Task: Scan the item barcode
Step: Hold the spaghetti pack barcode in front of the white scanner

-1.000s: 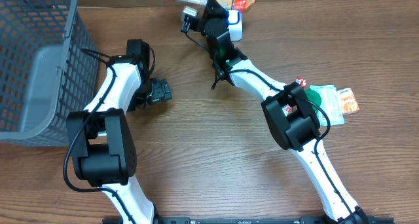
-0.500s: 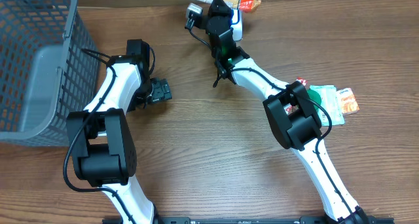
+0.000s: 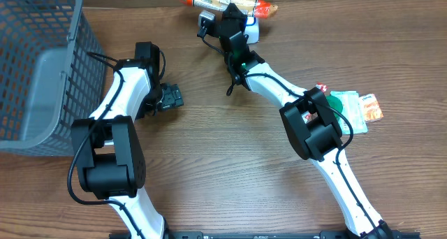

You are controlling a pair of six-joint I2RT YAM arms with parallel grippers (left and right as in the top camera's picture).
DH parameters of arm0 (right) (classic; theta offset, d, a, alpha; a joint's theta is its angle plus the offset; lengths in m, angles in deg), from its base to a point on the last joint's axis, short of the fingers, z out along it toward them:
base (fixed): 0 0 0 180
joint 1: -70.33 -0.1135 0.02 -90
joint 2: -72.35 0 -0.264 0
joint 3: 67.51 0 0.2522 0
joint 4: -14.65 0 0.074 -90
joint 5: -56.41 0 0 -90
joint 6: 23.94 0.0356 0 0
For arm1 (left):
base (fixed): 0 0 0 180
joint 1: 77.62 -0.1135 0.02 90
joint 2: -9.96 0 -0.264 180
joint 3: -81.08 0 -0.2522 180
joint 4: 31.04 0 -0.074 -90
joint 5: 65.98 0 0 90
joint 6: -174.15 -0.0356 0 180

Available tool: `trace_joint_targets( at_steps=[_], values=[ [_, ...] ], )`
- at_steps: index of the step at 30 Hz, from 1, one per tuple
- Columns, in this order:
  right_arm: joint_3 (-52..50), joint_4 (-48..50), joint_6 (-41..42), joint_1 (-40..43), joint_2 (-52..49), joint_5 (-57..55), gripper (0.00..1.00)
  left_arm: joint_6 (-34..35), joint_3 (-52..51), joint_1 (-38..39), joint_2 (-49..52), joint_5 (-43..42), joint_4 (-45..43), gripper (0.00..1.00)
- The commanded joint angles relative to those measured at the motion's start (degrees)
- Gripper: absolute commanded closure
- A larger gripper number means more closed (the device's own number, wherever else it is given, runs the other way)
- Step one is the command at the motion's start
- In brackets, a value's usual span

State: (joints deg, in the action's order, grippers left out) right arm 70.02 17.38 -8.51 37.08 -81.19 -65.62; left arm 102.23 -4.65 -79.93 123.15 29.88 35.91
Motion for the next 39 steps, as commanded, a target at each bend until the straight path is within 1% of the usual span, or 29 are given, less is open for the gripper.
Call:
trace_joint_targets(
  at_steps=[1,6,12,28,35,37,39],
  values=[
    [2.29,0.02,2.1,-0.79,3.15,0.83,0.97,0.79,0.55,-0.13,-0.07,0.7,0.09,0.0],
    [2.29,-3.98,2.08,-0.85,3.17,1.25,0.97,0.79,0.55,-0.13,-0.07,0.7,0.09,0.0],
    [2.29,-6.62,2.1,-0.85,3.17,1.2,0.96,0.79,0.55,-0.13,-0.07,0.7,0.09,0.0],
    [2.29,-6.62,2.12,-0.87,3.17,1.25,0.96,0.79,0.55,-0.13,-0.07,0.7,0.09,0.0],
    [2.29,-6.08,2.1,-0.85,3.17,1.16,0.96,0.79,0.55,-0.13,-0.07,0.7,0.09,0.0],
    [2.29,-4.11,2.12,-0.94,3.17,0.28,0.97,0.79,0.55,-0.13,-0.07,0.7,0.09,0.0],
    [2.32,0.22,2.08,-1.11,3.19,-1.31,0.97,0.79,0.55,-0.13,-0.07,0.7,0.09,0.0]
  ],
)
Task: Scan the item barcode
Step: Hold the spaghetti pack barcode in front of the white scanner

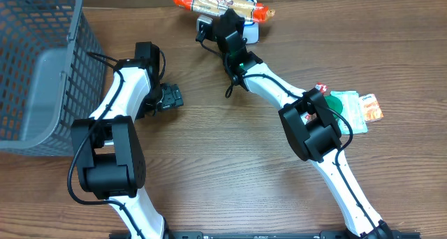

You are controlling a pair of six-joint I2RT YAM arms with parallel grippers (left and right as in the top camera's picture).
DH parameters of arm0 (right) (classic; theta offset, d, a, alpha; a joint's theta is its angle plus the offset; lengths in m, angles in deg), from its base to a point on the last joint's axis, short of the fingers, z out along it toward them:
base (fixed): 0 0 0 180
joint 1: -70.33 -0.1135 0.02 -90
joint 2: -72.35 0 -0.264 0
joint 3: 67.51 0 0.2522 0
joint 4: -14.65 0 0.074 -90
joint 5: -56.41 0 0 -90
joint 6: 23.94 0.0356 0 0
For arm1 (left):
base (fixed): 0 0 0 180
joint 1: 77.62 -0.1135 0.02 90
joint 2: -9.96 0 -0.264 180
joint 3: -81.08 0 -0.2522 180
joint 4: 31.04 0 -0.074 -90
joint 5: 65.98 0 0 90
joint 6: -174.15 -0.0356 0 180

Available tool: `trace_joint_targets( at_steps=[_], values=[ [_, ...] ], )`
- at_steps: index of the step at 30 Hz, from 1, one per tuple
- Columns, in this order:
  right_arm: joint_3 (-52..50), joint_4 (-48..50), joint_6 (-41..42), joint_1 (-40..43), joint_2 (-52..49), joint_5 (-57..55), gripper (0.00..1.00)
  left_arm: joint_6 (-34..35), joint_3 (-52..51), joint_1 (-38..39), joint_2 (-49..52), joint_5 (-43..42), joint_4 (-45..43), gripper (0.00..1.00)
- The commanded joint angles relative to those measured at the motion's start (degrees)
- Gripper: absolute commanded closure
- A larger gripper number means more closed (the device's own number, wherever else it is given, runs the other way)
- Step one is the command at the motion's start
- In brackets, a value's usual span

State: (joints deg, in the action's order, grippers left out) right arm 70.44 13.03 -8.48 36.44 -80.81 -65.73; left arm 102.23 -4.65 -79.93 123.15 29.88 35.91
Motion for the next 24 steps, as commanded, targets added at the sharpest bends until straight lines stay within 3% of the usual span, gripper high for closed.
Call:
trace_joint_targets(
  at_steps=[1,7,11,16,19,24],
  values=[
    [1.9,7.69,2.03,-0.55,2.82,-1.88,0.96,0.79,0.55,-0.13,-0.07,0.7,0.09,0.0],
    [1.9,12.22,-5.86,-0.55,3.58,-1.9,0.97,0.79,0.55,-0.13,-0.07,0.7,0.09,0.0],
    [1.9,14.95,-5.68,-0.55,4.42,-4.42,0.96,0.79,0.55,-0.13,-0.07,0.7,0.09,0.0],
    [1.9,12.22,-1.2,-0.55,10.01,-7.06,0.97,0.79,0.55,-0.13,-0.07,0.7,0.09,0.0],
    [1.9,5.11,3.78,-0.55,14.49,-8.68,0.97,0.79,0.55,-0.13,-0.07,0.7,0.09,0.0],
    [1.9,-10.03,18.82,-0.68,22.32,-15.76,0.97,0.79,0.55,-0.13,-0.07,0.7,0.09,0.0]
  ],
)
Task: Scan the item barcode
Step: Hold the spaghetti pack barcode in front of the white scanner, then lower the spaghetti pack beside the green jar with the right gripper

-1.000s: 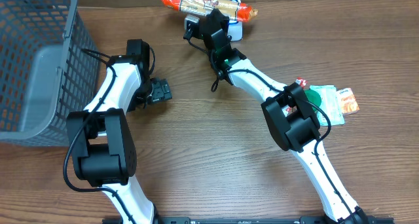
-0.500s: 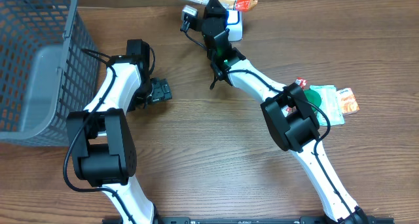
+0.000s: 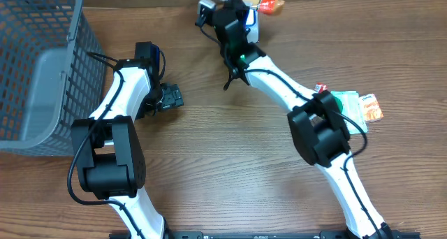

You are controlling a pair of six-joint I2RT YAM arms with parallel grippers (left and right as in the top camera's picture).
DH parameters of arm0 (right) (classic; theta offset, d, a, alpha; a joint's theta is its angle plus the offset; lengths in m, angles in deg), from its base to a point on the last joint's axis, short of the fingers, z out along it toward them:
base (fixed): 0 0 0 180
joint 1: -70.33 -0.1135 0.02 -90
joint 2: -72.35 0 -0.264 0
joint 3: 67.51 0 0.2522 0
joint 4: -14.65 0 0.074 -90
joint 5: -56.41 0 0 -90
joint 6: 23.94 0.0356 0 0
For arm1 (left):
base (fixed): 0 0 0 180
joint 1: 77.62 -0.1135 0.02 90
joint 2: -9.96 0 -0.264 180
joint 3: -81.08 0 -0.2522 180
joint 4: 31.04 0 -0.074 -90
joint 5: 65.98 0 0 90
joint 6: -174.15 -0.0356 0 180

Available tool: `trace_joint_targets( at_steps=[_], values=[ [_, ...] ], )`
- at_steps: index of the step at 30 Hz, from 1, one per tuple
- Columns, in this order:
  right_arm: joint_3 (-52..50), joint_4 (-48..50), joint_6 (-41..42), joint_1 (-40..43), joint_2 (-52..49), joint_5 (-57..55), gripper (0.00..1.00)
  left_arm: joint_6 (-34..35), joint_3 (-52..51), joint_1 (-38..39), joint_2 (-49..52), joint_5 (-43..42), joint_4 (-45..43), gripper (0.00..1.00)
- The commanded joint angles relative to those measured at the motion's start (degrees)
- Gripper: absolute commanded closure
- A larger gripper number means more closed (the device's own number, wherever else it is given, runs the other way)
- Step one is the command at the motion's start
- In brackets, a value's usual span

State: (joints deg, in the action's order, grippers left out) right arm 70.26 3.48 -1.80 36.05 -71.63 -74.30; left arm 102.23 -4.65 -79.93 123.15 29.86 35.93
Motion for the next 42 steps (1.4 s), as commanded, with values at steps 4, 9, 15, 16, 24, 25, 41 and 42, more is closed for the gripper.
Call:
trace_joint_targets(
  at_steps=[4,9,15,16,24,25,41,42],
  values=[
    [2.08,-14.62,27.08,-0.57,18.69,-13.14,0.97,0.79,0.55,-0.13,-0.07,0.72,0.07,0.0],
    [2.08,-45.03,54.75,-0.74,25.94,-12.26,0.97,0.79,0.55,-0.13,-0.07,0.72,0.07,0.0],
    [2.05,-76.3,77.35,0.94,29.42,12.83,0.97,0.79,0.55,-0.13,-0.07,0.72,0.07,0.0],
    [1.99,-79.73,79.67,1.6,29.38,17.49,0.96,0.79,0.55,-0.13,-0.07,0.72,0.07,0.0],
    [-9.75,-87.14,86.18,5.9,29.09,35.78,0.96,0.79,0.55,-0.13,-0.07,0.72,0.07,0.0],
    [-11.61,-86.23,86.55,5.99,29.09,35.69,0.96,0.79,0.55,-0.13,-0.07,0.72,0.07,0.0],
    [-29.92,-77.18,90.62,6.12,29.09,29.81,0.39,0.79,0.55,-0.13,-0.07,0.72,0.07,0.0],
    [-29.92,-77.18,90.6,6.12,29.09,29.81,0.3,0.79,0.55,-0.13,-0.07,0.72,0.07,0.0]
  ],
)
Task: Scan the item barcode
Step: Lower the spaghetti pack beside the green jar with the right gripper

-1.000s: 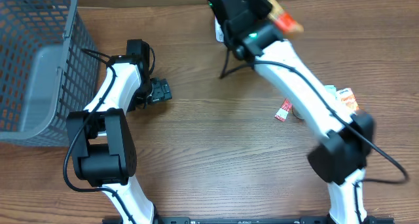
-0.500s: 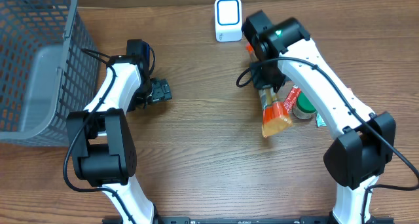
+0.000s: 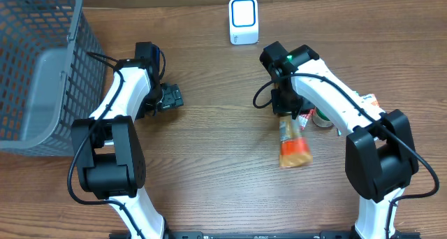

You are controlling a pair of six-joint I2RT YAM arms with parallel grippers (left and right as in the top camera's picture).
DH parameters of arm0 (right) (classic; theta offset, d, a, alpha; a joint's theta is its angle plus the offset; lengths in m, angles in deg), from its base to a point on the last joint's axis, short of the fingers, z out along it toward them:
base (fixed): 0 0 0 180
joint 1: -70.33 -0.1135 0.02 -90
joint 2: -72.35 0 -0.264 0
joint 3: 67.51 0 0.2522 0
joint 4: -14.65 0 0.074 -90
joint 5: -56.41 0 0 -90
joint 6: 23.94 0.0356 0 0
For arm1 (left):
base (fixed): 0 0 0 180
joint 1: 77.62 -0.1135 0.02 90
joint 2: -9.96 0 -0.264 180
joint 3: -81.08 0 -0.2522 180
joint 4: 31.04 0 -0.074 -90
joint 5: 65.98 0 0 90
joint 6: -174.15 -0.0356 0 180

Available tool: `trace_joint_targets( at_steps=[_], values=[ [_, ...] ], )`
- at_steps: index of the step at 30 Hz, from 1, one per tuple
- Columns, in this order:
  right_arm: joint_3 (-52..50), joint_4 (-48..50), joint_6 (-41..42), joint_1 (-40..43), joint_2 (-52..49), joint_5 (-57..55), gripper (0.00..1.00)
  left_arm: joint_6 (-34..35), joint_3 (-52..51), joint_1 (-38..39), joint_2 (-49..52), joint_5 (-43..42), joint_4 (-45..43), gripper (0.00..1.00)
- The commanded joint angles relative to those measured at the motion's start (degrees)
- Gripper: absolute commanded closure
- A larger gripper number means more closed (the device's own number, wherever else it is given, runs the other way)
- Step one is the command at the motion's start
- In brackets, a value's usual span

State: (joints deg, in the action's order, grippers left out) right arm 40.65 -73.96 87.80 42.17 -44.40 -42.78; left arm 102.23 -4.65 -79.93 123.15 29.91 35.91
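The white barcode scanner [image 3: 243, 20] with a blue-rimmed face stands at the far edge of the table. An orange snack package [image 3: 294, 147] lies lengthwise at centre right, well in front of the scanner. Its upper end runs under my right gripper [image 3: 285, 117], which looks shut on it, though the wrist hides the fingers. My left gripper [image 3: 178, 97] rests low at centre left, far from both, with nothing in it. From above I cannot make out how its jaws stand.
A grey mesh basket [image 3: 42, 71] fills the far left. Several small packets [image 3: 367, 105] and a green round item [image 3: 323, 118] lie at the right, partly under my right arm.
My right gripper has moved with the snack package from over the scanner at the far edge to the centre right. The scanner now shows in full. The left arm has not moved.
My right gripper held the snack package crosswise at the far edge, covering the scanner, and shifted it a little over the three earlier moments. Now the package is down at centre right, away from the scanner. The left arm stayed put throughout.
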Motion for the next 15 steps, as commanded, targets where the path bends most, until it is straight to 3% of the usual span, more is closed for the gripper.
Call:
trace_joint_targets(
  at_steps=[1,4,12,15],
  values=[
    [-0.31,0.28,1.01,0.0,1.86,-1.7,0.23,0.79,0.55,-0.13,-0.07,0.68,0.09,0.0],
    [-0.31,0.57,1.03,0.0,1.86,-1.68,0.18,0.79,0.55,-0.13,-0.07,0.68,0.09,0.0],
    [-0.31,1.36,1.27,-0.7,6.84,-1.46,0.21,0.79,0.55,-0.13,-0.07,0.68,0.09,0.0],
    [-0.31,1.77,1.2,-0.46,10.12,-1.46,0.12,0.79,0.55,-0.13,-0.07,0.68,0.09,0.0]
  ],
)
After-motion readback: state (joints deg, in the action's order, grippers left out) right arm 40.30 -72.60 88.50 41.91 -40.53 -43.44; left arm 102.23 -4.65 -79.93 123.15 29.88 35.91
